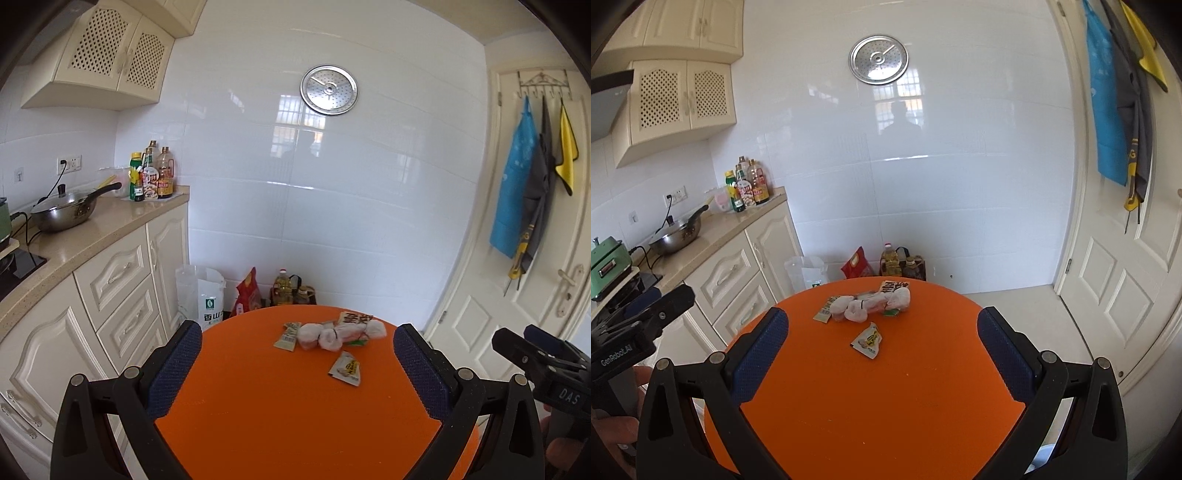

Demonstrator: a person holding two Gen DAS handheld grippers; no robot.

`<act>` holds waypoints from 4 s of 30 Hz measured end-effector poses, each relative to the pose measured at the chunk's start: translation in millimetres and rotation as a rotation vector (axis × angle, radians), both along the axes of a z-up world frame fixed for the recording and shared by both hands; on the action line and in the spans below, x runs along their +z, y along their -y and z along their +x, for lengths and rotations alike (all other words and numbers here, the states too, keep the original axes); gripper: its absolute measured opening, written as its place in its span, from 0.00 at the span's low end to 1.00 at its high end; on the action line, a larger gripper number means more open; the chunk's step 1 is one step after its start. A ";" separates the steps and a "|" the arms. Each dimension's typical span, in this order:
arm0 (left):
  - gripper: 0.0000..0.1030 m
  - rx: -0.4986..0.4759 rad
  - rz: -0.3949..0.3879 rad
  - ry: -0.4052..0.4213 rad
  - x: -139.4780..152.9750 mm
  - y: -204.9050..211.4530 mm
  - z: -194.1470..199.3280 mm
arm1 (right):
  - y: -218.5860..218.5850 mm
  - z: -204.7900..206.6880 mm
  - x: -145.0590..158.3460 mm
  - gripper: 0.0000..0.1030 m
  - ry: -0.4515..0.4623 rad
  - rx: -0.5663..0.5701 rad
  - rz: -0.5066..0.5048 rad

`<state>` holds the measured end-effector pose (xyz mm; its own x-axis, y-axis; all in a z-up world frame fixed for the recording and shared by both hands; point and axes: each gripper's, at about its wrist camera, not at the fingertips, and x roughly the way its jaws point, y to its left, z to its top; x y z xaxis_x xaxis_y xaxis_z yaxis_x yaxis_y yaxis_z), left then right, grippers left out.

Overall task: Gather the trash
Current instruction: 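Return both open tools to the trash on the table, then grasp the white snack wrapper with the right tool while the left tool grasps the white plastic bags, then lift both items and carry them to the blue bin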

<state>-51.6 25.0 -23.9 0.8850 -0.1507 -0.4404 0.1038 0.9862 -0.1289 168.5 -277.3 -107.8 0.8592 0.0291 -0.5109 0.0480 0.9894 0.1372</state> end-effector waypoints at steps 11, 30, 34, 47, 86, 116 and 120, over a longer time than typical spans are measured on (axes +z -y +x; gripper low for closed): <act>0.99 0.015 -0.013 -0.130 -30.4 9.9 66.9 | -11.1 77.2 -73.7 1.00 -0.193 0.056 0.002; 0.99 0.054 -0.003 -0.347 -88.4 42.4 258.2 | -48.7 201.8 -208.6 0.57 -0.461 0.150 -0.065; 0.99 0.050 0.004 -0.369 -98.8 50.6 282.0 | -62.1 199.8 -210.3 0.38 -0.438 0.192 -0.149; 0.99 -0.013 0.038 -0.342 -104.2 88.0 324.1 | -10.6 162.8 -198.6 0.11 -0.397 0.171 -0.019; 0.36 -0.564 0.361 -0.283 -179.0 245.2 453.6 | 82.2 168.7 -197.5 0.11 -0.399 0.046 0.073; 0.30 -0.558 -0.026 -0.184 -117.9 171.4 294.5 | 91.0 15.5 -95.3 0.11 -0.211 0.001 0.036; 0.30 -0.596 -0.030 -0.147 -103.8 183.8 268.1 | 102.4 -7.7 -82.7 0.11 -0.183 -0.027 0.034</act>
